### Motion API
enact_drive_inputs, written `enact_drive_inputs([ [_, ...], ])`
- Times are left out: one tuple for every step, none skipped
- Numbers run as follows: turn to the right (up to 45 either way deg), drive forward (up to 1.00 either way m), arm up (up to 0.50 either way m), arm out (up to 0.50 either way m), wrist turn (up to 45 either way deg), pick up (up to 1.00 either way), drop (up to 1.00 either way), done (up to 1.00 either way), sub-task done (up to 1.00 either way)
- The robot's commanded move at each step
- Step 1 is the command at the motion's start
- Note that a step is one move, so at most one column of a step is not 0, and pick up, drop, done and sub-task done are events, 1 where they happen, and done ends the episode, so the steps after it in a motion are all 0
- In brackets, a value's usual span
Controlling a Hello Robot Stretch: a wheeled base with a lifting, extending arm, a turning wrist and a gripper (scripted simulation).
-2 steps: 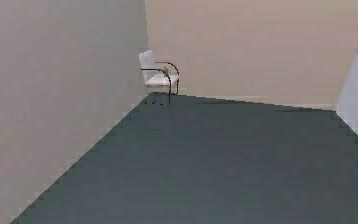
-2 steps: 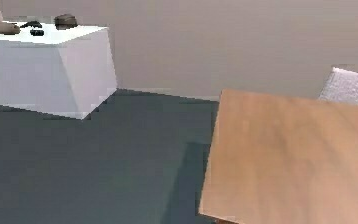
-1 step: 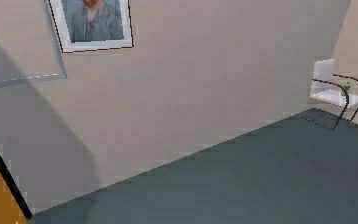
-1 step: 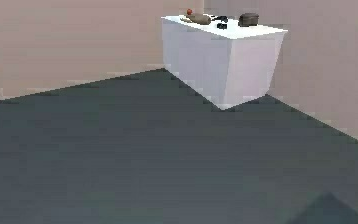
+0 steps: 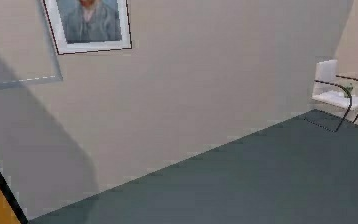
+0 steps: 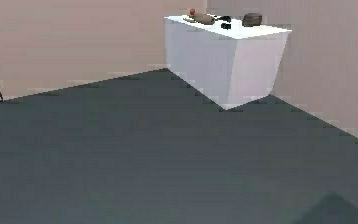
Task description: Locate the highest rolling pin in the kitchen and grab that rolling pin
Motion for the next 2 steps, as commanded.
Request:
enact_drive_inputs([
  [45.0, 0.0, 0.0, 0.0, 0.0, 0.0, 0.0, 0.0, 0.0],
  [39.0, 0.0, 0.0, 0.0, 0.0, 0.0, 0.0, 0.0, 0.0],
])
